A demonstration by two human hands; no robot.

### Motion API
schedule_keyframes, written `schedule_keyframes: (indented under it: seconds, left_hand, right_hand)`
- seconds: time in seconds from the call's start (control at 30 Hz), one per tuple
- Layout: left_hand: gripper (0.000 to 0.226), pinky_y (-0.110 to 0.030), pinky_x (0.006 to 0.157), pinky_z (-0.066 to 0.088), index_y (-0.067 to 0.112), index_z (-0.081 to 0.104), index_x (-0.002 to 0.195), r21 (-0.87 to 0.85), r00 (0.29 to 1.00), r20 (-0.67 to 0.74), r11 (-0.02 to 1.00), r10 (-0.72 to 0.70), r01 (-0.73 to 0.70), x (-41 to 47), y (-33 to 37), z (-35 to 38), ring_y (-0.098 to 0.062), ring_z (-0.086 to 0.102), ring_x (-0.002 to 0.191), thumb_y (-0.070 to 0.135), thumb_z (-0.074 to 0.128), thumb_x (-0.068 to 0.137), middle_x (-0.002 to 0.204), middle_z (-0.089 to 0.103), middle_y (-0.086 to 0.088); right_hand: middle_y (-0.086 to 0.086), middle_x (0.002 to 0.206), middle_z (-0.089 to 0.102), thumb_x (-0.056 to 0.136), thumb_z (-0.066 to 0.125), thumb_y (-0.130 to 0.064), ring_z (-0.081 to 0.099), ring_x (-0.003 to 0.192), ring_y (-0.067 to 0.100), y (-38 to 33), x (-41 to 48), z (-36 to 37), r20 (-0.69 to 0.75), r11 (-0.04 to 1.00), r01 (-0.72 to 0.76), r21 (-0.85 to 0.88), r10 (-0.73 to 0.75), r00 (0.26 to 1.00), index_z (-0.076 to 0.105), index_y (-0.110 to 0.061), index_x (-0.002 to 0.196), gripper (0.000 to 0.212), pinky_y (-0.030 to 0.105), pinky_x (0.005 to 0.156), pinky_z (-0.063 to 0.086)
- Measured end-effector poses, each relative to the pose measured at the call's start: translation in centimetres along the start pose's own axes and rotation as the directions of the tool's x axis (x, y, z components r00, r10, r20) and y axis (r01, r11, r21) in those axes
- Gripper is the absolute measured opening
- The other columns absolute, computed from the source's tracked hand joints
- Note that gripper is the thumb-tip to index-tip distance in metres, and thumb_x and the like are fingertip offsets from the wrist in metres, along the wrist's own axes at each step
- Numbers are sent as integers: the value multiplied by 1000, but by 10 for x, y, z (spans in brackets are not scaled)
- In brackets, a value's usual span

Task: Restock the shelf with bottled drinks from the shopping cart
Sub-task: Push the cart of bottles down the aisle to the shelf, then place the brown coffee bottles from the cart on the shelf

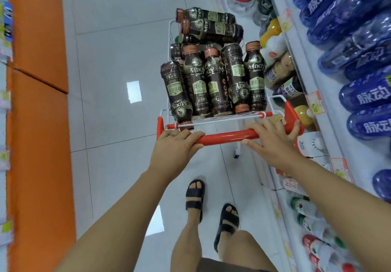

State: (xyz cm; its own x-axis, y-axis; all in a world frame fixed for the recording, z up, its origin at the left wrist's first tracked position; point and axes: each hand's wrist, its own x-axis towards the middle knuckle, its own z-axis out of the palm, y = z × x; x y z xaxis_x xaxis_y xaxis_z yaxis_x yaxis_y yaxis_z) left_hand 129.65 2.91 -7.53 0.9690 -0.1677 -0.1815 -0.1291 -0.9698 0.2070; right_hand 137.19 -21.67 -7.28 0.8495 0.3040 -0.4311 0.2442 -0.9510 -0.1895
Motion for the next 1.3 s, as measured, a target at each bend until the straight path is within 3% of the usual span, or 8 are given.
schedule_keyframes:
  seconds: [0.23, 0.4, 0.5, 0.67, 0.9, 1.13, 1.23, 1.3]
  left_hand:
    - [37, -30, 82, 44, 35, 52, 127, -272, 991, 108, 957, -74, 101, 27, 2, -6, -13, 57, 106, 46, 31, 98, 120, 59, 12]
    - [29, -30, 78, 43, 29, 58, 123, -435, 947, -68, 864, -313, 254, 64, -15, -17, -17, 56, 102, 31, 48, 96, 123, 54, 6]
    - [43, -36, 88, 43, 26, 46, 135, -503, 862, -88, 769, -500, 395, 89, -34, -18, -23, 49, 114, 28, 54, 93, 134, 43, -3]
    - [77, -39, 94, 45, 27, 16, 147, -686, 759, 202, 464, -618, 561, 122, -48, -7, -18, 53, 107, 38, 62, 86, 139, 41, -7]
    - [91, -47, 91, 47, 21, 20, 145, -613, 627, 189, 408, -756, 676, 145, -46, -1, -30, 54, 109, 40, 73, 73, 125, 51, -10]
    - [87, -7, 63, 37, 34, 23, 139, -798, 682, 40, 387, -730, 461, 135, -28, -6, 0, 53, 85, 24, 76, 71, 117, 42, 3]
    - [84, 4, 67, 35, 38, 28, 136, -838, 718, -42, 416, -695, 354, 127, -19, -13, 22, 42, 96, 24, 78, 69, 113, 39, 14]
    - [83, 11, 75, 28, 36, 32, 134, -849, 736, -108, 448, -668, 281, 120, -12, -24, 29, 35, 100, 23, 80, 68, 109, 37, 21]
  right_hand:
    - [-14, 129, 46, 82, 45, -63, 32, 130, 18, 10, 21, -28, 90, 995, -43, 93, 34, 995, 48, -42, 119, 42, 55, 109, -9]
    - [2, 138, 44, 81, 57, -54, 46, 122, 23, 0, 66, -51, -56, 921, -74, 382, 103, 993, 41, -26, 135, 63, 41, 97, 41]
    - [8, 144, 35, 83, 62, -44, 44, 124, 29, -9, 106, -52, -76, 918, -168, 359, 209, 975, 29, -19, 142, 71, 41, 93, 41]
    - [11, 144, 29, 76, 68, -50, 45, 120, 32, -30, 133, -29, -91, 909, -314, 275, 349, 933, 23, -17, 142, 86, 38, 82, 44]
    - [11, 126, 44, 65, 82, -38, 48, 112, 29, -27, 146, -21, -158, 817, -365, 447, 474, 866, 48, -14, 125, 73, 37, 87, 44]
    - [5, 122, 41, 66, 80, -38, 48, 88, 16, -27, 134, -30, -128, 781, -304, 546, 436, 891, 48, -14, 122, 69, 26, 72, 39]
    - [4, 121, 42, 65, 80, -35, 47, 87, 12, -22, 131, -45, -64, 686, -282, 671, 432, 900, 49, -19, 120, 65, 27, 72, 43]
    - [2, 116, 46, 64, 80, -33, 55, 81, 11, -23, 125, -61, -11, 577, -279, 767, 448, 894, 47, -27, 115, 61, 26, 58, 51]
